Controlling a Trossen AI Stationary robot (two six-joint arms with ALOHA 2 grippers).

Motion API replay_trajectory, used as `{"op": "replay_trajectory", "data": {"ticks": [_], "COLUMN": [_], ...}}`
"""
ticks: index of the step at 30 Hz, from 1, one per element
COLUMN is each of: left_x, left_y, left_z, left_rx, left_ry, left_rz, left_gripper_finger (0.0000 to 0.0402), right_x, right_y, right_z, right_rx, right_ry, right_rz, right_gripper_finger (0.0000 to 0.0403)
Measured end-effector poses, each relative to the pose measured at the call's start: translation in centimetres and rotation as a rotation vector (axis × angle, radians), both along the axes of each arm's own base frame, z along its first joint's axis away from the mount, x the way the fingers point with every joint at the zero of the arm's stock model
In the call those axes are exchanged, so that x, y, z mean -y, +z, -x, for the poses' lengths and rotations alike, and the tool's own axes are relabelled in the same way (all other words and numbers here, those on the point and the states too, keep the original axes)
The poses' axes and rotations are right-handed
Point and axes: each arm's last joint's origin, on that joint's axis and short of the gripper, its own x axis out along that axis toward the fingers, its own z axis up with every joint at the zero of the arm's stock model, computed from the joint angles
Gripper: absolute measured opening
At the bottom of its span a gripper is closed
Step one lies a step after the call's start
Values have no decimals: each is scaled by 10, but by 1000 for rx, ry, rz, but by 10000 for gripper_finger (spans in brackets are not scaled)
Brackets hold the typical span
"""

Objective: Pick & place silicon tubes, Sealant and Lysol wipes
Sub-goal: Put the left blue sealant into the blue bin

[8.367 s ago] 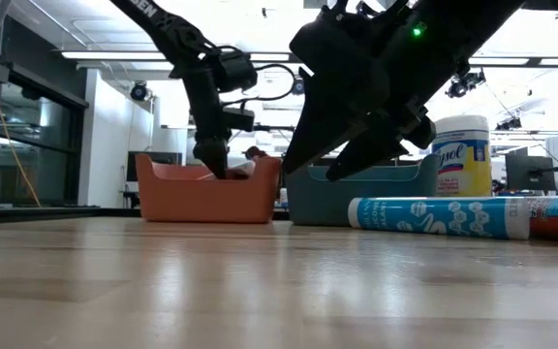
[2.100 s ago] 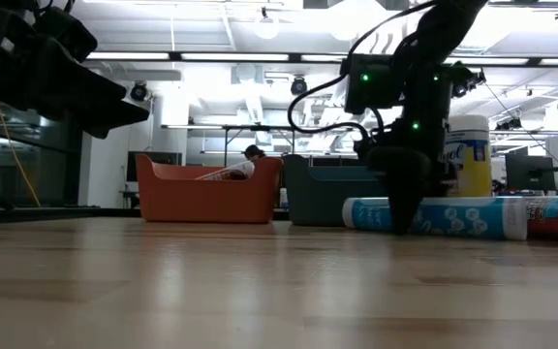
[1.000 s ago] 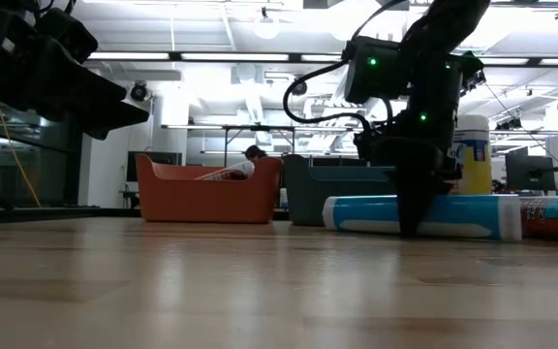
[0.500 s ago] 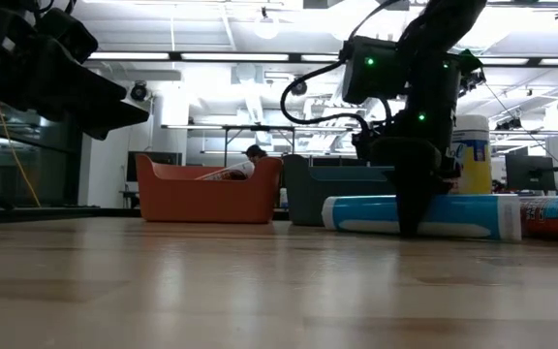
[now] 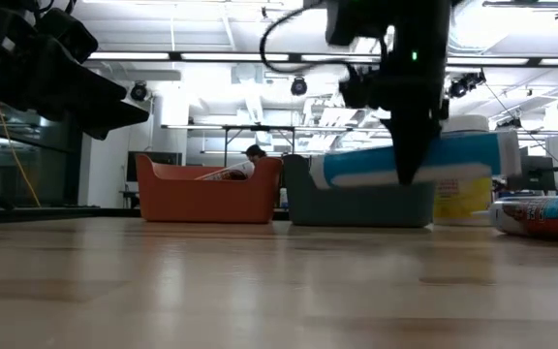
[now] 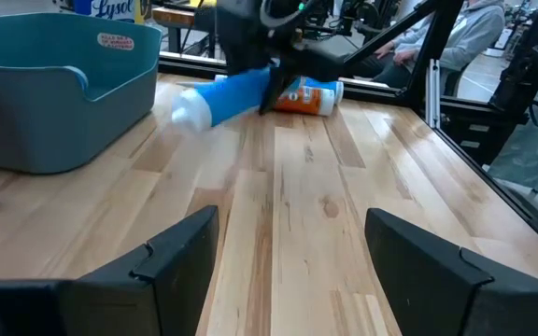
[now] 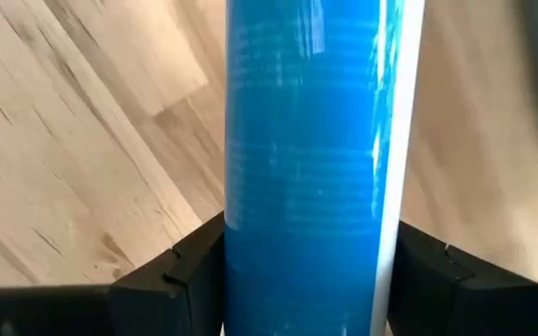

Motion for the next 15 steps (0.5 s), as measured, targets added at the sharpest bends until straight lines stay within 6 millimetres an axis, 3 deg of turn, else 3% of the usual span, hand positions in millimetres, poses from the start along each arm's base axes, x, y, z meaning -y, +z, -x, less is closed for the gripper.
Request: {"op": "replay_trajectory", "data": {"ticks": [7,15], "left_x": [0,0], "left_y": [0,0], "left_z": [0,0], "left_rx": [0,0], "left_ry": [0,0], "left_rz": [0,0], "left_gripper_finger": [264,264], "right_x": [3,33], "right_y": [46,94], "right_z": [0,-2], "right_rx": [-79,-124], "right_ry": [37,121], "right_rz": [180,384], "right_gripper_finger": [208,208]}}
